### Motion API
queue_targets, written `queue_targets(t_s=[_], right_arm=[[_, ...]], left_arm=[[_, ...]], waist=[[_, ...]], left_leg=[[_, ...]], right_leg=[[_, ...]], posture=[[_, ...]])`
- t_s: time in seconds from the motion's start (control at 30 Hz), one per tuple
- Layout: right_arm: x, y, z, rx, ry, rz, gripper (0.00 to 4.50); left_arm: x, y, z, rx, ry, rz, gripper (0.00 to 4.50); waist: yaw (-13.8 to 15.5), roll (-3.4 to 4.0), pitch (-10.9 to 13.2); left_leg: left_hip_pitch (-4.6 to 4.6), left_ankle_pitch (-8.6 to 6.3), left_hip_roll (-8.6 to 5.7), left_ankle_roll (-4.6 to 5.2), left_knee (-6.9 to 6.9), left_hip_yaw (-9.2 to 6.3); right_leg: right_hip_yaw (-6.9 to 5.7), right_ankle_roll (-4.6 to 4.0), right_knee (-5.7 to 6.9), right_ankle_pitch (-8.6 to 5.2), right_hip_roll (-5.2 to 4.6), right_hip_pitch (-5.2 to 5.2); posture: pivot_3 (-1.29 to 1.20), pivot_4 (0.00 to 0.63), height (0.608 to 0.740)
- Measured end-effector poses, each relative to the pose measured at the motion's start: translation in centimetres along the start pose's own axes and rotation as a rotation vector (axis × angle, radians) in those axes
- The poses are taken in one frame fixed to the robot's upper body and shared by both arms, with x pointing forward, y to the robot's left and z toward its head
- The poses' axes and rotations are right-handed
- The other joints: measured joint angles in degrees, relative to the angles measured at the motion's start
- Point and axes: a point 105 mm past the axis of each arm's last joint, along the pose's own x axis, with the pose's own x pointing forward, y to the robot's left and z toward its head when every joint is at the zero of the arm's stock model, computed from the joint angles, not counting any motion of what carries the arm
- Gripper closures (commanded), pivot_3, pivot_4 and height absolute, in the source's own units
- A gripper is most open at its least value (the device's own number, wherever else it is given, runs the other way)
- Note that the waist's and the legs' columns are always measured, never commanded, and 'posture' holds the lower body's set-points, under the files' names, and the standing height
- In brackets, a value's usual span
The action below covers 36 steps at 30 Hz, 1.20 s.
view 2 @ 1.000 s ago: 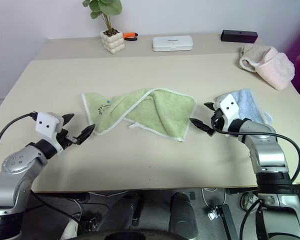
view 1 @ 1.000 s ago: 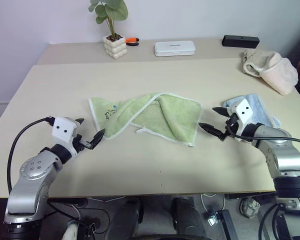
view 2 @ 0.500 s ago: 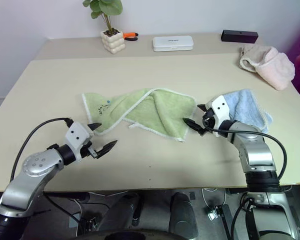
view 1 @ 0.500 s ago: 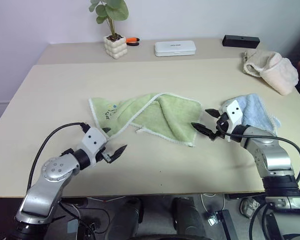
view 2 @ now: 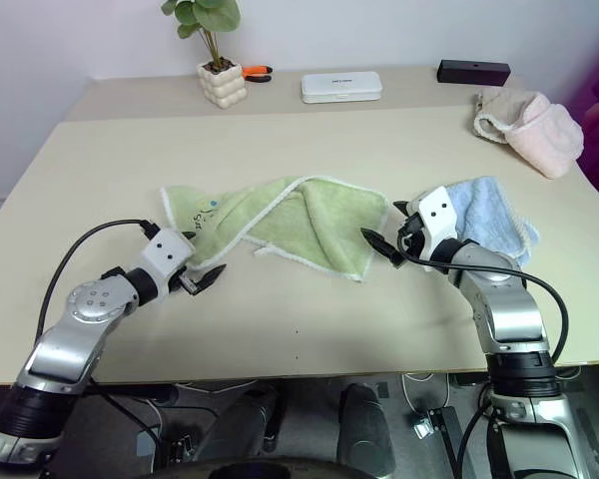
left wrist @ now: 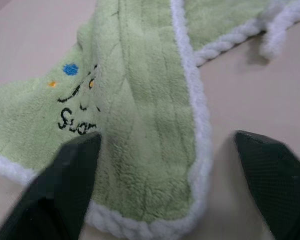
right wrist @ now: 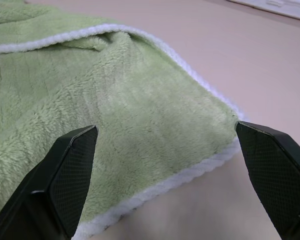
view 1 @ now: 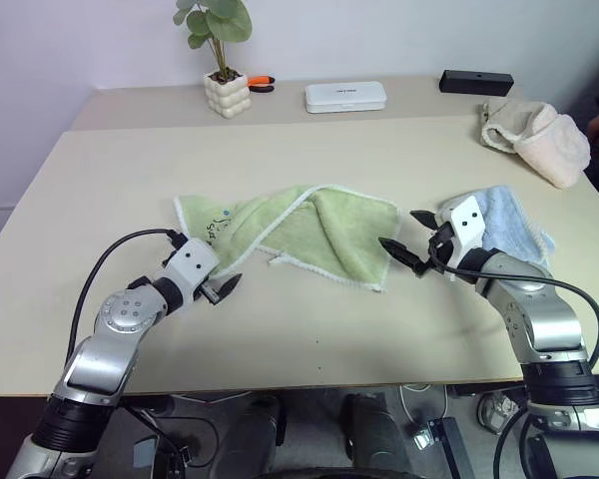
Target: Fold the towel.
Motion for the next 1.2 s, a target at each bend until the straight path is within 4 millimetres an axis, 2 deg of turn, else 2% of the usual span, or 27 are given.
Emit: queue_targets(t_s=[0.03, 0.1, 0.2, 0.23, 0.43, 0.53, 0.9, 1.07, 1.13, 1.2], right_arm=[[0.0, 0.0, 0.1, -0.002, -0.002, 0.000, 0.00], [0.0, 0.0, 0.1, -0.003, -0.002, -0.001, 0.00], [0.0, 0.0, 0.2, -0.005, -0.004, 0.002, 0.00], [0.1, 0.0, 0.4, -0.008, -0.008, 0.003, 0.00], [0.8, -0.7, 2.3, -0.047, -0.025, 0.019, 0.00], [1.4, -1.0, 2.6, -0.050, -0.011, 0.040, 0.00], [5.7, -4.5, 0.5, 0.079, 0.182, -0.011, 0.00], [7.6, -5.0, -1.2, 0.106, 0.262, -0.019, 0.00], [7.9, -5.1, -1.4, 0.100, 0.268, -0.022, 0.54], [8.1, -5.3, -1.4, 0.091, 0.266, -0.026, 1.35]], left_arm=[[0.0, 0.0, -0.2, -0.002, 0.004, 0.001, 1.84], [0.0, 0.1, -0.3, 0.000, 0.010, 0.003, 2.61], [0.1, 0.2, -0.7, 0.000, 0.024, 0.011, 4.20], [0.0, 0.4, -0.8, -0.001, 0.029, 0.021, 4.47], [-0.4, 1.3, -1.3, -0.013, 0.032, 0.064, 4.47], [-0.8, 1.7, -1.7, -0.009, 0.032, 0.081, 4.47], [-1.4, 2.0, -1.8, 0.002, 0.006, 0.087, 4.47], [-1.4, 1.7, -1.7, -0.004, 0.008, 0.079, 4.47], [-1.4, 1.6, -1.5, -0.005, 0.006, 0.078, 4.50], [-1.4, 1.6, -1.2, -0.001, -0.001, 0.076, 4.50]], waist=[[-0.07, 0.00, 0.00], [-0.10, 0.00, 0.00], [-0.11, 0.00, 0.00], [-0.12, 0.00, 0.00], [-0.17, 0.00, 0.00], [-0.20, -0.01, 0.01], [-0.41, -0.01, 0.01], [-1.34, -0.01, 0.01], [-1.56, -0.01, 0.01], [-1.71, -0.01, 0.01]], left_leg=[[0.03, 0.00, 0.03, 0.00, -0.02, 0.03], [0.05, -0.01, 0.06, -0.01, -0.03, 0.06], [0.06, -0.01, 0.06, -0.02, -0.03, 0.10], [0.06, -0.01, 0.06, -0.02, -0.03, 0.11], [0.07, -0.02, 0.09, -0.02, -0.04, 0.16], [0.06, -0.02, 0.09, -0.03, -0.04, 0.18], [0.05, -0.02, 0.08, -0.03, -0.06, 0.23], [0.05, -0.02, 0.08, -0.04, -0.07, 0.22], [0.05, -0.02, 0.08, -0.04, -0.07, 0.22], [0.05, -0.02, 0.08, -0.04, -0.07, 0.22]], right_leg=[[0.05, 0.00, 0.00, 0.00, 0.04, 0.00], [0.10, -0.01, 0.00, 0.01, 0.08, 0.00], [0.15, -0.01, 0.00, 0.01, 0.09, -0.01], [0.18, -0.01, 0.00, 0.01, 0.10, -0.02], [0.22, -0.01, 0.00, 0.03, 0.13, -0.06], [0.24, -0.01, -0.01, 0.03, 0.13, -0.06], [0.28, -0.04, -0.03, 0.05, 0.13, -0.09], [0.28, -0.04, -0.01, 0.07, 0.14, -0.10], [0.29, -0.03, 0.00, 0.08, 0.14, -0.11], [0.30, -0.03, 0.00, 0.09, 0.15, -0.12]], posture=[[0.00, 0.150, 0.740], [0.00, 0.150, 0.740], [0.00, 0.150, 0.740], [0.00, 0.150, 0.740], [0.00, 0.150, 0.740], [0.00, 0.150, 0.740], [0.00, 0.150, 0.740], [0.00, 0.150, 0.740], [0.00, 0.150, 0.740], [0.00, 0.150, 0.740]])
